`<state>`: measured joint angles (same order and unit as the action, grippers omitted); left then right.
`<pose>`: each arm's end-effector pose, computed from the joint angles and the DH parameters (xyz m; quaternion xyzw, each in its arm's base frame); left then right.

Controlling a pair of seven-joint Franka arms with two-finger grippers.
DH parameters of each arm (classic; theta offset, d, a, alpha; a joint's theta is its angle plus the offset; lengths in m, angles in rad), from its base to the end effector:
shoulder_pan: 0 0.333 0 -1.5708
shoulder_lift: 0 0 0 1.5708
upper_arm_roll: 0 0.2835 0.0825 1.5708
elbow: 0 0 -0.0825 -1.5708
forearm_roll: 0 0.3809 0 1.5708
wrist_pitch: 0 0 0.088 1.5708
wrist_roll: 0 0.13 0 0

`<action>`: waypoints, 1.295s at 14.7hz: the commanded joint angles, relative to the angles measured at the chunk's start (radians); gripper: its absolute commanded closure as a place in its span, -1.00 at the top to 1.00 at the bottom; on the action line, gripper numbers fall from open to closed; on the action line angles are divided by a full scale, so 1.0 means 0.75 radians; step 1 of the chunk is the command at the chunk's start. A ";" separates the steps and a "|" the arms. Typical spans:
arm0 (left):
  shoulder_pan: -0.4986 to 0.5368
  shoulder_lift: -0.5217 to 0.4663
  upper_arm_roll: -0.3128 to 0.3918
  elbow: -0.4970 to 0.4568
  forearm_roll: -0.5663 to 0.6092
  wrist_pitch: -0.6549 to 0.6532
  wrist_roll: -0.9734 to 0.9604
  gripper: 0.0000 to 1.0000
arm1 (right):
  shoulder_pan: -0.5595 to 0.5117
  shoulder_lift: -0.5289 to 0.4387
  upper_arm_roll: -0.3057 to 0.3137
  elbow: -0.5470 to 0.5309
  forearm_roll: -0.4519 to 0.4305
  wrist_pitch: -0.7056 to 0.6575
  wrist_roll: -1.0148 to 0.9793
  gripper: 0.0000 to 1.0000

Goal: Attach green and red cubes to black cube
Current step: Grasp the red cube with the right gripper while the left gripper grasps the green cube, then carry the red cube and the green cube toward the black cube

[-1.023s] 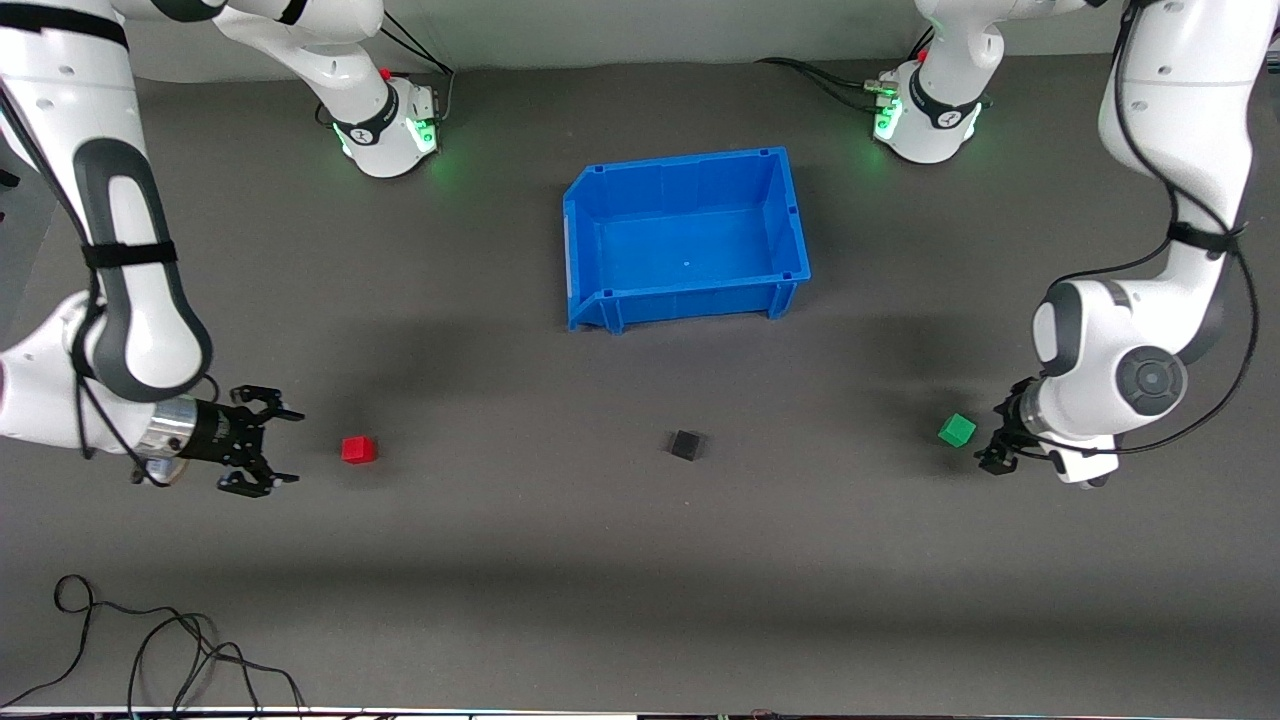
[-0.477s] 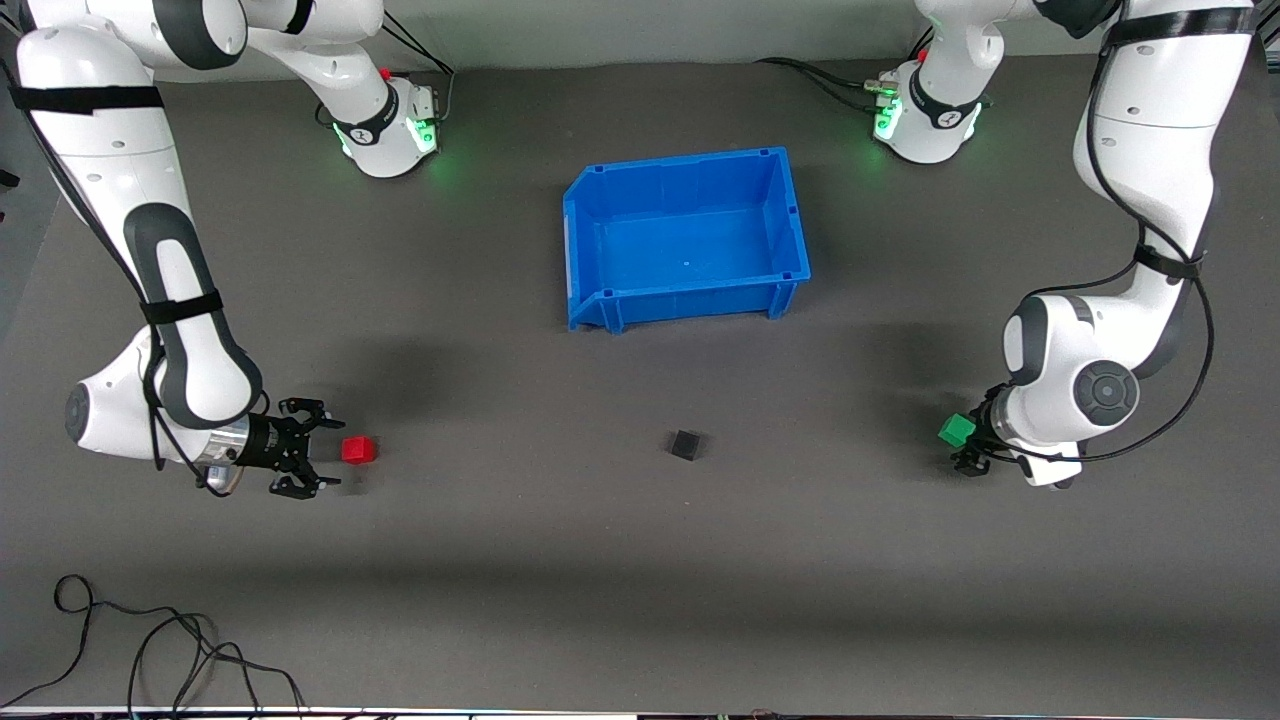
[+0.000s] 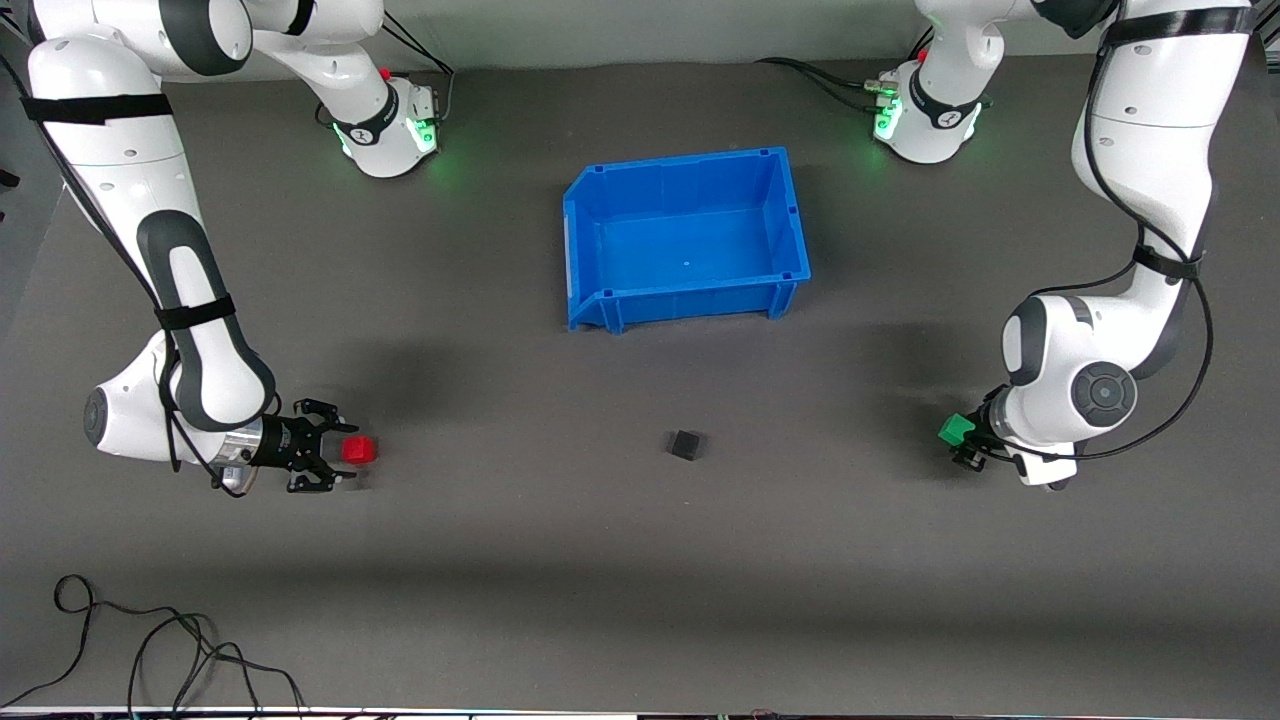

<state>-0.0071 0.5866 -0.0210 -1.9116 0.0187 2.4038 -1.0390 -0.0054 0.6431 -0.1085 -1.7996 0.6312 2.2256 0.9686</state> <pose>0.5953 -0.0166 0.1305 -0.8767 -0.4786 0.0405 0.0240 0.6089 -0.0401 0.1324 -0.7111 0.6692 0.1679 0.1353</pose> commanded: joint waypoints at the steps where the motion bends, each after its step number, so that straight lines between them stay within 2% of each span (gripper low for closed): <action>1: -0.003 -0.021 0.006 0.002 0.000 -0.039 0.023 0.10 | 0.011 0.004 -0.007 -0.006 0.044 0.019 -0.036 0.19; 2: -0.003 -0.021 0.003 0.002 0.000 -0.041 0.021 0.05 | 0.009 0.004 -0.007 -0.006 0.044 0.019 -0.036 0.14; 4: -0.007 -0.023 0.003 0.008 -0.005 -0.045 0.015 0.05 | 0.009 0.004 -0.007 -0.006 0.044 0.019 -0.036 -0.14; 5: -0.007 -0.025 0.003 0.009 -0.005 -0.045 0.015 0.04 | 0.009 0.002 -0.007 -0.006 0.044 0.019 -0.036 -0.22; 6: -0.007 -0.027 0.003 0.009 -0.005 -0.045 0.011 -0.13 | 0.009 0.002 -0.007 -0.002 0.044 0.017 -0.036 -0.23; 8: -0.003 -0.027 0.003 0.015 -0.007 -0.045 0.009 -0.77 | 0.009 -0.007 -0.007 0.000 0.044 0.011 -0.032 -0.30; 9: -0.003 -0.027 0.003 0.023 -0.009 -0.047 0.005 -1.00 | 0.009 -0.011 -0.007 0.002 0.042 0.006 -0.023 -0.31; 14: -0.005 -0.027 0.003 0.159 -0.055 -0.239 -0.024 -1.00 | 0.070 -0.070 -0.007 0.045 0.040 -0.016 0.046 -0.39; 17: -0.042 -0.021 -0.007 0.231 -0.137 -0.272 -0.209 -1.00 | 0.173 -0.092 -0.009 0.084 0.038 -0.018 0.177 -0.40; 19: -0.121 0.011 -0.007 0.276 -0.150 -0.254 -0.397 -1.00 | 0.264 -0.090 -0.009 0.129 0.038 -0.012 0.317 -0.44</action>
<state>-0.0322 0.5774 -0.0344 -1.7423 -0.0752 2.2292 -1.1994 0.1254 0.5862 -0.1039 -1.7259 0.6433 2.2203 1.1102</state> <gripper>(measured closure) 0.634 0.599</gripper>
